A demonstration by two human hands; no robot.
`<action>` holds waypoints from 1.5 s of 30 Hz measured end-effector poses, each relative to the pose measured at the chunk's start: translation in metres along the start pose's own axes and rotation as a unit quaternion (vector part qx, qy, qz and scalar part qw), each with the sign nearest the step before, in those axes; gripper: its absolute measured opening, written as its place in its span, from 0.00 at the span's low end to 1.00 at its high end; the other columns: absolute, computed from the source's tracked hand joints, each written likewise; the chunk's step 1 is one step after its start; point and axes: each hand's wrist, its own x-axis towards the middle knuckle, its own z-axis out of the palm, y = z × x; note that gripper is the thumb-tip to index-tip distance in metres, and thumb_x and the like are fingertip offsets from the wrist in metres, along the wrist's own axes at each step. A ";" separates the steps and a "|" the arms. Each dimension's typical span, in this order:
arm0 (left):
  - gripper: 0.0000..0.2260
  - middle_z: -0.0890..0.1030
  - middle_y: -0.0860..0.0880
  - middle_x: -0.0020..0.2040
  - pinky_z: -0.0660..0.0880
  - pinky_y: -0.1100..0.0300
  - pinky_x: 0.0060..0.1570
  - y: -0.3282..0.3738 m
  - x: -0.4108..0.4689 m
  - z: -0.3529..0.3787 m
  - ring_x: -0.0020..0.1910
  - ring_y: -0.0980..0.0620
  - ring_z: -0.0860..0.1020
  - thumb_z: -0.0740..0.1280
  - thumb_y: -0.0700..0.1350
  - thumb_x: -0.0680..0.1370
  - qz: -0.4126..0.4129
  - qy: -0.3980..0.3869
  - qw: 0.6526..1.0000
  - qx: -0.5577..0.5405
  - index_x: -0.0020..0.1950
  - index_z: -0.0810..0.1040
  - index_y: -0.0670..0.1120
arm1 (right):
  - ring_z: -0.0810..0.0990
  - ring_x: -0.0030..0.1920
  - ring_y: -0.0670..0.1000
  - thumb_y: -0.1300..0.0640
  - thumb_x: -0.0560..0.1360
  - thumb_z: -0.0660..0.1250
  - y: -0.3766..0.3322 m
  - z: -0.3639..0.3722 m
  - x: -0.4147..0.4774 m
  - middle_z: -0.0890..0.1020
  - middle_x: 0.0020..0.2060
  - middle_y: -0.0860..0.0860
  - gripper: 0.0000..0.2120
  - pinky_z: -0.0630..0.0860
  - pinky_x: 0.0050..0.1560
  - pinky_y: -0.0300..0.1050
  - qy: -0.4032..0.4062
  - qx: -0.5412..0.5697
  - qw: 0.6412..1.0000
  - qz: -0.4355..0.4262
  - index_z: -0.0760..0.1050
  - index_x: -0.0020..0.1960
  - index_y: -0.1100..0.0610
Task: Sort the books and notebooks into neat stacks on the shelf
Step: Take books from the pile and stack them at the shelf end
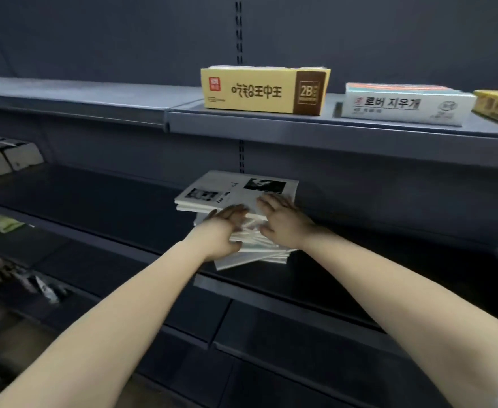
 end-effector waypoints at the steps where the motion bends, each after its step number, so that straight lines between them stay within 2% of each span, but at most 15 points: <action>1: 0.32 0.52 0.56 0.77 0.48 0.56 0.74 -0.007 -0.001 0.000 0.75 0.57 0.53 0.64 0.50 0.75 -0.003 0.006 1.000 0.004 0.77 0.54 0.50 | 0.44 0.76 0.55 0.47 0.80 0.55 -0.009 0.002 0.010 0.47 0.77 0.55 0.32 0.42 0.75 0.50 -0.006 -0.007 1.000 0.011 0.46 0.77 0.59; 3: 0.32 0.54 0.55 0.77 0.47 0.56 0.74 -0.022 -0.002 -0.003 0.75 0.56 0.54 0.63 0.51 0.76 -0.017 0.019 1.000 0.004 0.77 0.54 0.50 | 0.45 0.76 0.57 0.47 0.79 0.55 -0.027 0.005 0.027 0.46 0.77 0.56 0.33 0.43 0.76 0.52 -0.022 -0.024 0.999 0.036 0.45 0.77 0.58; 7: 0.28 0.56 0.55 0.77 0.49 0.55 0.74 -0.053 -0.006 -0.008 0.75 0.53 0.56 0.61 0.53 0.78 -0.044 0.016 0.999 0.008 0.76 0.57 0.52 | 0.55 0.73 0.59 0.50 0.76 0.58 -0.046 0.010 0.041 0.57 0.75 0.55 0.31 0.52 0.74 0.51 0.008 -0.031 0.998 0.051 0.53 0.75 0.55; 13: 0.26 0.56 0.51 0.77 0.45 0.52 0.74 -0.075 0.007 -0.015 0.76 0.50 0.53 0.56 0.54 0.80 -0.059 0.022 0.997 0.054 0.77 0.53 0.54 | 0.60 0.73 0.52 0.51 0.74 0.60 -0.038 0.011 0.034 0.63 0.74 0.49 0.30 0.59 0.72 0.47 0.059 0.002 0.997 0.046 0.58 0.74 0.49; 16: 0.30 0.58 0.52 0.76 0.55 0.54 0.72 -0.066 0.013 -0.020 0.74 0.49 0.58 0.61 0.57 0.78 -0.047 0.005 0.998 0.051 0.77 0.53 0.55 | 0.67 0.70 0.51 0.53 0.75 0.61 -0.026 0.004 0.022 0.68 0.71 0.48 0.26 0.65 0.65 0.42 0.070 0.029 0.996 0.046 0.62 0.73 0.48; 18: 0.30 0.62 0.53 0.75 0.68 0.57 0.63 -0.055 0.014 -0.021 0.68 0.48 0.68 0.63 0.59 0.76 -0.054 0.004 0.998 0.027 0.76 0.56 0.56 | 0.71 0.67 0.52 0.51 0.75 0.62 -0.016 0.003 0.016 0.71 0.69 0.48 0.25 0.67 0.64 0.43 0.067 0.034 0.996 0.051 0.65 0.71 0.48; 20: 0.28 0.65 0.53 0.73 0.73 0.58 0.56 -0.047 0.015 -0.022 0.64 0.47 0.73 0.63 0.57 0.77 -0.047 0.011 0.998 0.051 0.75 0.57 0.56 | 0.72 0.66 0.51 0.51 0.74 0.63 -0.009 0.003 0.013 0.73 0.68 0.47 0.24 0.68 0.66 0.45 0.061 0.050 0.995 0.053 0.67 0.70 0.48; 23: 0.25 0.64 0.50 0.74 0.73 0.55 0.58 -0.038 0.018 -0.028 0.65 0.45 0.72 0.59 0.53 0.80 -0.039 -0.025 0.991 0.125 0.76 0.56 0.54 | 0.74 0.64 0.52 0.49 0.73 0.64 -0.007 -0.002 0.012 0.76 0.65 0.47 0.23 0.69 0.64 0.48 0.053 0.046 0.996 0.062 0.68 0.68 0.49; 27: 0.20 0.75 0.44 0.63 0.72 0.56 0.48 -0.012 0.018 -0.031 0.57 0.43 0.76 0.57 0.39 0.80 -0.040 -0.032 0.970 0.237 0.73 0.63 0.47 | 0.76 0.57 0.58 0.47 0.76 0.60 -0.029 -0.014 0.017 0.79 0.57 0.54 0.20 0.70 0.53 0.46 0.022 -0.045 0.997 0.059 0.67 0.65 0.53; 30: 0.16 0.78 0.45 0.59 0.73 0.56 0.48 0.009 0.016 -0.027 0.55 0.44 0.78 0.58 0.37 0.78 -0.050 -0.023 0.962 0.268 0.66 0.71 0.44 | 0.77 0.57 0.59 0.54 0.79 0.57 -0.050 -0.013 0.024 0.78 0.58 0.56 0.14 0.69 0.47 0.45 0.004 -0.089 0.994 0.070 0.70 0.64 0.55; 34: 0.12 0.79 0.44 0.56 0.72 0.56 0.45 0.021 0.009 -0.025 0.54 0.44 0.78 0.60 0.37 0.77 -0.059 -0.001 0.963 0.262 0.59 0.74 0.43 | 0.74 0.61 0.61 0.63 0.78 0.56 -0.046 -0.010 0.020 0.75 0.60 0.59 0.17 0.71 0.53 0.47 0.007 -0.047 0.997 0.069 0.71 0.65 0.56; 39: 0.16 0.79 0.47 0.47 0.72 0.58 0.41 0.021 -0.002 -0.037 0.44 0.46 0.76 0.61 0.47 0.75 -0.035 0.002 0.991 0.132 0.62 0.76 0.49 | 0.68 0.69 0.56 0.65 0.76 0.58 -0.004 0.001 0.017 0.73 0.66 0.55 0.26 0.64 0.69 0.47 0.033 0.074 0.996 0.035 0.69 0.69 0.43; 42: 0.24 0.77 0.49 0.62 0.74 0.58 0.51 0.008 -0.012 -0.032 0.54 0.47 0.76 0.60 0.43 0.76 -0.007 -0.055 0.998 -0.036 0.73 0.65 0.57 | 0.68 0.69 0.54 0.66 0.73 0.61 0.009 0.003 0.019 0.74 0.66 0.52 0.26 0.61 0.70 0.47 0.037 0.110 0.993 0.027 0.71 0.68 0.48; 43: 0.26 0.72 0.50 0.68 0.72 0.58 0.56 0.002 -0.016 -0.028 0.60 0.47 0.73 0.59 0.41 0.77 0.006 -0.055 0.997 -0.054 0.74 0.62 0.58 | 0.68 0.69 0.54 0.67 0.72 0.62 0.011 0.002 0.018 0.74 0.65 0.52 0.27 0.61 0.70 0.47 0.033 0.113 0.993 0.023 0.71 0.68 0.50; 45: 0.30 0.64 0.50 0.73 0.71 0.54 0.60 -0.005 -0.025 -0.020 0.67 0.45 0.68 0.58 0.36 0.77 0.024 -0.033 0.999 0.018 0.75 0.57 0.60 | 0.65 0.71 0.54 0.64 0.71 0.64 0.010 0.001 0.012 0.70 0.68 0.53 0.29 0.59 0.71 0.47 0.018 0.097 0.995 0.019 0.68 0.70 0.50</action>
